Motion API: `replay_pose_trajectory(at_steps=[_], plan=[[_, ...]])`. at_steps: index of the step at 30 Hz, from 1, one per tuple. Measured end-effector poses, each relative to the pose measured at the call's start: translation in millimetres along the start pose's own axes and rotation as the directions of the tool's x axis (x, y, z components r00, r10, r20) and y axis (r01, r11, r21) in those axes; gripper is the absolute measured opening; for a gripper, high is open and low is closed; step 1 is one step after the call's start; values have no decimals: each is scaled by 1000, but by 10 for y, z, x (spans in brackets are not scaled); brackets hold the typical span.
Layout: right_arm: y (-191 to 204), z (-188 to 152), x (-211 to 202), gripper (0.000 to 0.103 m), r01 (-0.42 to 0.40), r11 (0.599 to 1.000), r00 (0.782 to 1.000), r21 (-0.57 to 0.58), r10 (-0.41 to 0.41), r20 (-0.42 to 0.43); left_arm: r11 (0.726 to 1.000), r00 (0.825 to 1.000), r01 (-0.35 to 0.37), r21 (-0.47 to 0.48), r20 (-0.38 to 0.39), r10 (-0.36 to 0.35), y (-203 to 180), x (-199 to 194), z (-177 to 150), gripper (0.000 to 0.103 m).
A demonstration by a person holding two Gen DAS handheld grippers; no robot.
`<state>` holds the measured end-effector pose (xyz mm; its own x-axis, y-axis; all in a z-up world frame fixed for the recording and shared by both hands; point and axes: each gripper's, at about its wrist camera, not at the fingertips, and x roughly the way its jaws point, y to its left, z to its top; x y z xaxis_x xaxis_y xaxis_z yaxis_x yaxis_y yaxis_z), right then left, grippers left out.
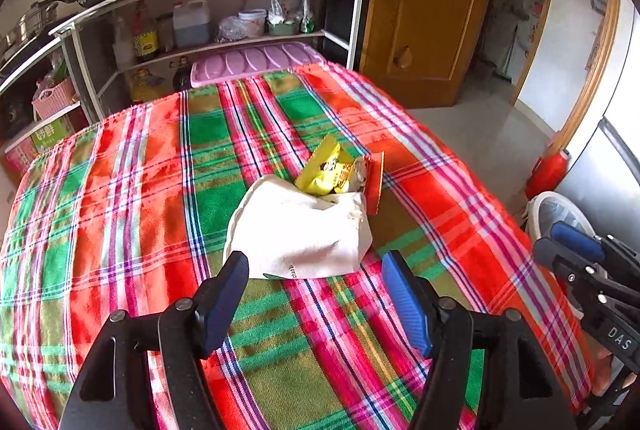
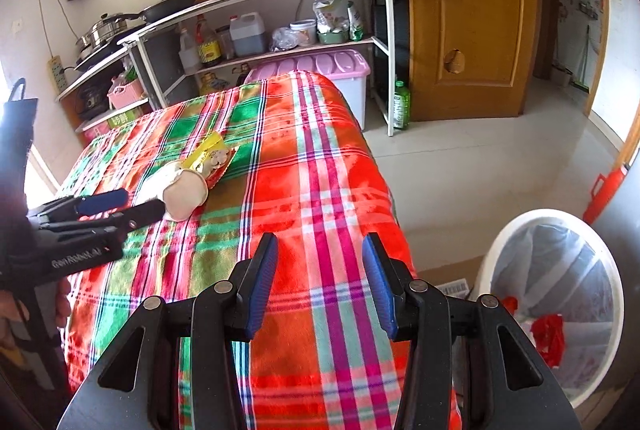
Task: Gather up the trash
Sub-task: 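Move both open tools back to the tissue and yellow packet on the bed, then grasp the white tissue with the left tool while the right tool grasps the yellow packet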
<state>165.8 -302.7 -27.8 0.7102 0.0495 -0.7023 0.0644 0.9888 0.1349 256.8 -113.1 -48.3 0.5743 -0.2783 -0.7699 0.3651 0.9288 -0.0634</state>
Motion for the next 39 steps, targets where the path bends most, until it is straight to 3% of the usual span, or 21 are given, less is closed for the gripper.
replay_pose_trajectory(at_steps=[3,9,15,18,21,24,30,39], plan=[[35,29,28,45,-9,1000,1000,-5,9,1,998,998,-59,15,-3,59,41,33,-29,69],[122,84,119,45,-33,999,999,-13,32,-10,994,994,-110,-25,-15,110,356,9,-102,69],[238,103,199,45,-54,998,998,-32,53,-22,995,998,-57,-78,-1,57,519,-89,-81,69],[224,97,200,45,-52,998,998,-26,52,-21,998,1000,7,-62,12,-6,389,-118,-37,69],[179,106,204,45,-46,999,999,-11,46,-18,999,1000,22,-28,20,-22,202,-113,3,76],[156,119,226,45,-45,999,999,-8,45,-21,999,1000,27,-31,16,-26,97,-56,49,76],[133,145,254,45,-48,999,999,-5,48,-20,998,998,-65,-8,-11,65,10,83,77,76],[190,200,348,45,-57,998,998,-23,56,-26,988,990,-138,-68,-31,136,463,1,-61,76]])
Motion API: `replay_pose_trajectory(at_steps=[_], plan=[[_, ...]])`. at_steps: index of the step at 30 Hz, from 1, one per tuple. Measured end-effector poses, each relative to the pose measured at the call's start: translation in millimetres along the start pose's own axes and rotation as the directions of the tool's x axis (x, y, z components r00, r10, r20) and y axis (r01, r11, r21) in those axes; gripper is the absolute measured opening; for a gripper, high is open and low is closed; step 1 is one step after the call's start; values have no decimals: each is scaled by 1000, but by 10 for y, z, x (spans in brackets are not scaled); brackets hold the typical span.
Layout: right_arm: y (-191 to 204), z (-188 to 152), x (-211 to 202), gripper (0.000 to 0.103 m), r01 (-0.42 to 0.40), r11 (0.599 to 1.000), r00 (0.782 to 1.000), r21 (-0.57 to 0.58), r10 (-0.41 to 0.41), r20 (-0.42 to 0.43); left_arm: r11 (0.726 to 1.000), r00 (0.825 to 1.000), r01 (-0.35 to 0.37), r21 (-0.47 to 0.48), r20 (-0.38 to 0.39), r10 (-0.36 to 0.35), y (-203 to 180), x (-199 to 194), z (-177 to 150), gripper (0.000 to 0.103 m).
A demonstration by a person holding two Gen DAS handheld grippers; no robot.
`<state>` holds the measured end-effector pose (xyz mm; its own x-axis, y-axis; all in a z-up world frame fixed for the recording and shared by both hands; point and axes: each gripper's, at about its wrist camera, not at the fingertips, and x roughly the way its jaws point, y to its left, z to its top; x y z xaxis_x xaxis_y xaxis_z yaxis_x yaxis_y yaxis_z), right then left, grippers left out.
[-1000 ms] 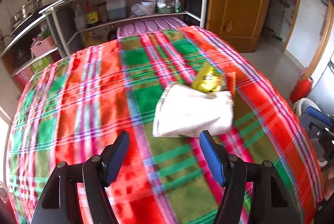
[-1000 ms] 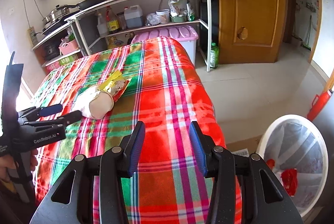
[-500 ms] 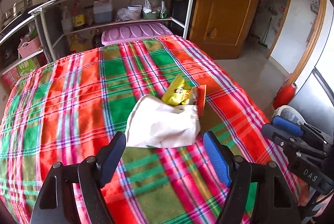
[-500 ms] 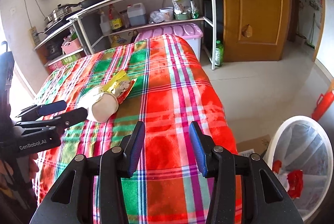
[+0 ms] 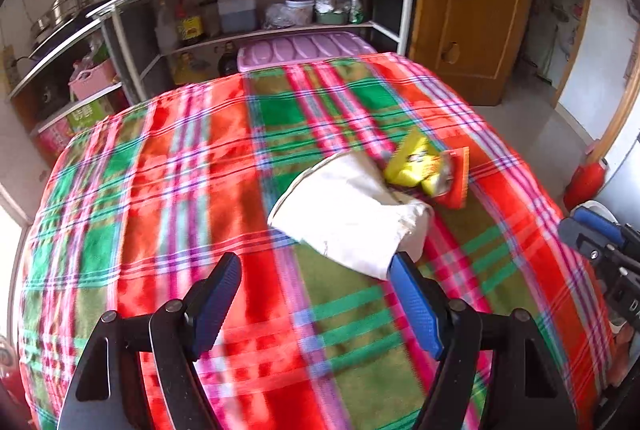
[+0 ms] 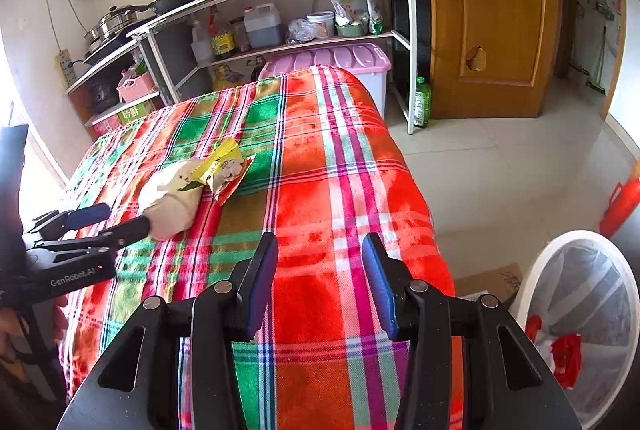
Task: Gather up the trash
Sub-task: 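Grasp the white tissue with the left tool while the right tool grasps the yellow packet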
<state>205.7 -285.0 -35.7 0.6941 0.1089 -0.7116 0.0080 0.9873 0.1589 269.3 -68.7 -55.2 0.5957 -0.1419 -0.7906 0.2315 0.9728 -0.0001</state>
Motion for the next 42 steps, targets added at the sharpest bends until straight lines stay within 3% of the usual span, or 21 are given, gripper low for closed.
replay_pose_trajectory(at_steps=[4,12,16,23,33,42], plan=[[66,19,55,45,-7,1000,1000,-18,6,-6,998,998,-57,-29,-3,57,252,-8,-52,76],[174,107,167,45,-29,998,1000,-49,28,-13,992,995,-64,-110,63,71,481,-203,-13,76],[194,177,232,45,-51,997,999,-55,50,-13,988,994,-25,-155,101,41,504,-291,37,76],[278,348,389,45,-103,992,995,-68,101,-22,985,996,77,-153,52,-70,338,-88,147,76],[515,541,669,45,-141,979,990,-147,134,-53,993,998,60,-105,-4,-60,203,262,244,78],[620,642,928,45,-167,975,983,-143,154,-97,986,994,109,-129,-8,-111,297,320,243,78]])
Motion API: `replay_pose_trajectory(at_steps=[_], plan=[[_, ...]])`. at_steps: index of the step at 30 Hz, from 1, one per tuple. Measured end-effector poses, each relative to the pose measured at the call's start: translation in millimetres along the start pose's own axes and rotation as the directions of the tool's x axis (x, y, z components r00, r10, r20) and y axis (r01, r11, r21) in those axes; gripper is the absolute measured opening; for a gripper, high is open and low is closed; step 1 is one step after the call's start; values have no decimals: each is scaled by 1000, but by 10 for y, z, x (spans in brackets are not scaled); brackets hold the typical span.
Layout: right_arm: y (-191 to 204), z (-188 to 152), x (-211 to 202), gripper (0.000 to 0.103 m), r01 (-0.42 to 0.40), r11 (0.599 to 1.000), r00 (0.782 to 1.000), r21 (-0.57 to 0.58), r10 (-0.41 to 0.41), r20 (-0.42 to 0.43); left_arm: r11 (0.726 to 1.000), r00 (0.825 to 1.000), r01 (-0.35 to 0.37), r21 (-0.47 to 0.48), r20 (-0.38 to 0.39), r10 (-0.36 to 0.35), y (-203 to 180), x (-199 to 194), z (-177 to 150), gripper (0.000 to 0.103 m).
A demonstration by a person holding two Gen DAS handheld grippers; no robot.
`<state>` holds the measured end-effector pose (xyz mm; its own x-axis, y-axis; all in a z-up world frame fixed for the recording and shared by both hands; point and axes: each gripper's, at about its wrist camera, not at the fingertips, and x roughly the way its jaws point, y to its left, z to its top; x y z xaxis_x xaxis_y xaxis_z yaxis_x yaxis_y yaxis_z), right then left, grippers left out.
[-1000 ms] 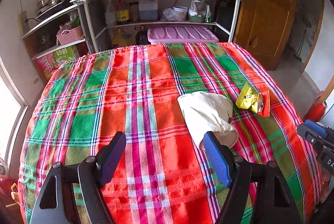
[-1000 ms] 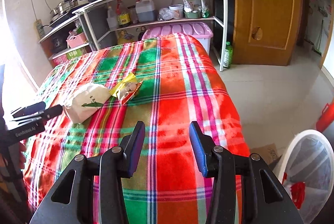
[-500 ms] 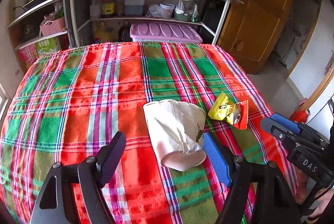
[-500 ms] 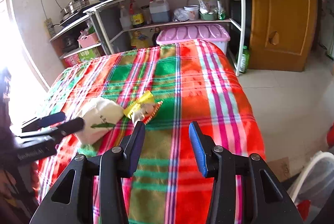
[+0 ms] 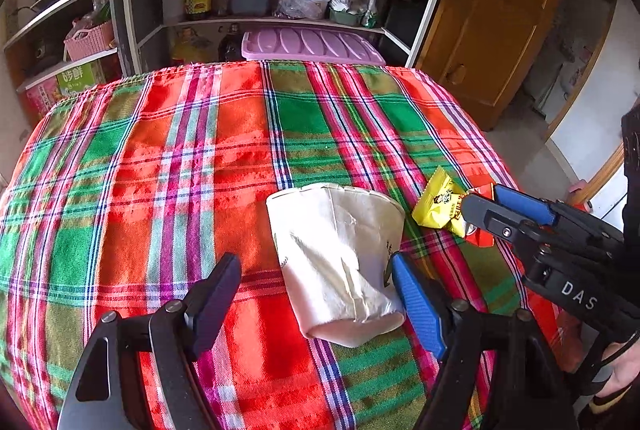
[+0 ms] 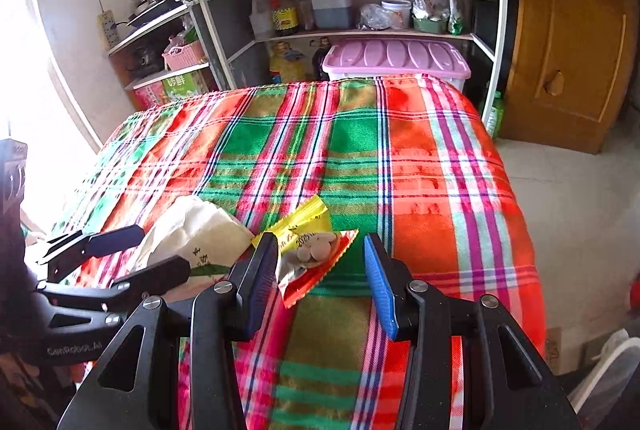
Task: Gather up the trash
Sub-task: 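Grasp the white tissue with the left tool while the right tool grasps the yellow packet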
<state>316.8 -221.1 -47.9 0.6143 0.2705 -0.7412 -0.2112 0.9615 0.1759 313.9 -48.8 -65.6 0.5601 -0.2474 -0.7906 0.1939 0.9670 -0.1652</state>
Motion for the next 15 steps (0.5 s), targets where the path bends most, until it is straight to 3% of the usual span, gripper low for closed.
replay_pose_trajectory(at_steps=[7,15], plan=[[20,13,115,45,-38,999,998,-7,38,-42,999,999,41,-3,7,-41,53,4,-20,75],[37,-53,157,43,-40,999,998,-10,39,-41,997,997,72,14,7,-72,9,2,-16,62]])
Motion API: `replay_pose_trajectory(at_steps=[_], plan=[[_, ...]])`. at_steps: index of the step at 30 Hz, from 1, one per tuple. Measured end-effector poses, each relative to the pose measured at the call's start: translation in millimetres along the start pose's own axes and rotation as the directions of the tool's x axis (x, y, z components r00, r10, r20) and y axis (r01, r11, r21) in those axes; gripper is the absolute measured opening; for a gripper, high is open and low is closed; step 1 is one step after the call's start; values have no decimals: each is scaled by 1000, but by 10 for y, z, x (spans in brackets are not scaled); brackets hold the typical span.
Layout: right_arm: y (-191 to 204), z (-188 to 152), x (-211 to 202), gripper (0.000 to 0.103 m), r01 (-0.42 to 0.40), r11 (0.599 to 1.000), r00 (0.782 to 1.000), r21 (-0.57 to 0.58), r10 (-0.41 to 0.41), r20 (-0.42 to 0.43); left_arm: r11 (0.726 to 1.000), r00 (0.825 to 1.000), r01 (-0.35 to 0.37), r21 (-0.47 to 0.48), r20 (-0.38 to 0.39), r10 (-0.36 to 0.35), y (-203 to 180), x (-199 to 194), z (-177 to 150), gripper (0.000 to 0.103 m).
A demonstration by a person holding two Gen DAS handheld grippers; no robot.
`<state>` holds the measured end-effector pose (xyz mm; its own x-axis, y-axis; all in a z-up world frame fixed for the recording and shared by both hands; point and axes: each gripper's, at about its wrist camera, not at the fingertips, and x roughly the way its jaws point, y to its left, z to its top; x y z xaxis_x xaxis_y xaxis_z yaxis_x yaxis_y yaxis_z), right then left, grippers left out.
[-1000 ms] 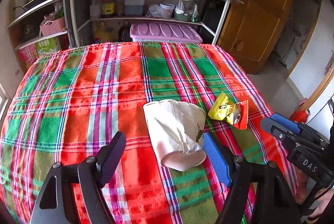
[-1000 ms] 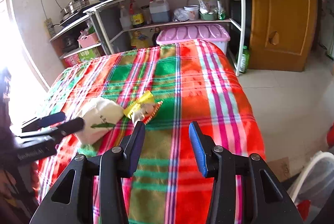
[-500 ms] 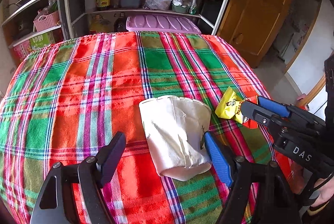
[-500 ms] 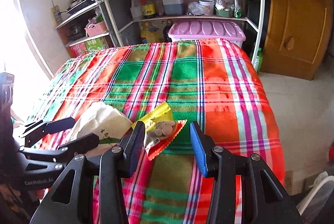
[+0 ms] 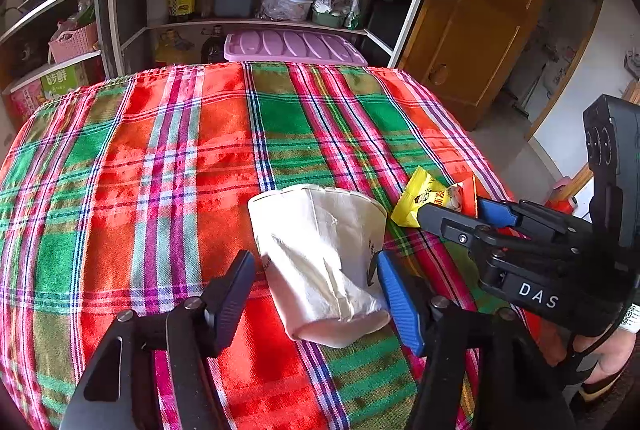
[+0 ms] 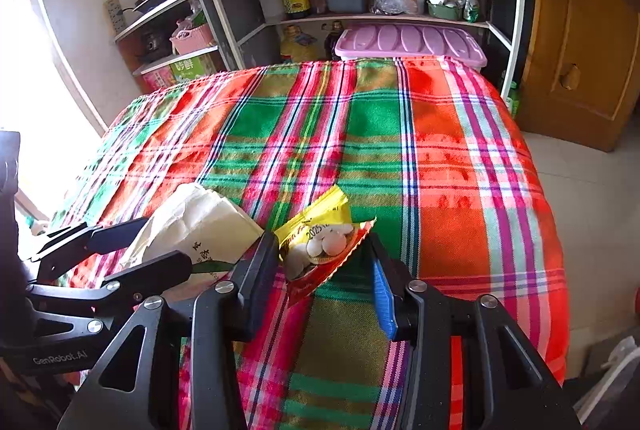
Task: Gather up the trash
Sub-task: 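Grasp the white tissue with the left tool while the right tool grasps the yellow packet, then carry the white tissue and yellow packet in both tools over the bin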
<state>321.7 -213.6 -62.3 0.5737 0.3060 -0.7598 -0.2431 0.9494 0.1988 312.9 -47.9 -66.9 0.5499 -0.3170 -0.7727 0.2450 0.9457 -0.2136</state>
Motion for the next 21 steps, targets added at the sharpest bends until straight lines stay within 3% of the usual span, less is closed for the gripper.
replay_pose_trajectory(at_steps=[13,21], plan=[[-41,-27,-61,31,10,1000,1000,20,-10,28,1000,1000,-4,26,8,4,-62,-16,9,50],[-26,-59,-125,30,24,1000,999,19,-25,38,1000,1000,-5,30,17,5,-81,-40,2,43]])
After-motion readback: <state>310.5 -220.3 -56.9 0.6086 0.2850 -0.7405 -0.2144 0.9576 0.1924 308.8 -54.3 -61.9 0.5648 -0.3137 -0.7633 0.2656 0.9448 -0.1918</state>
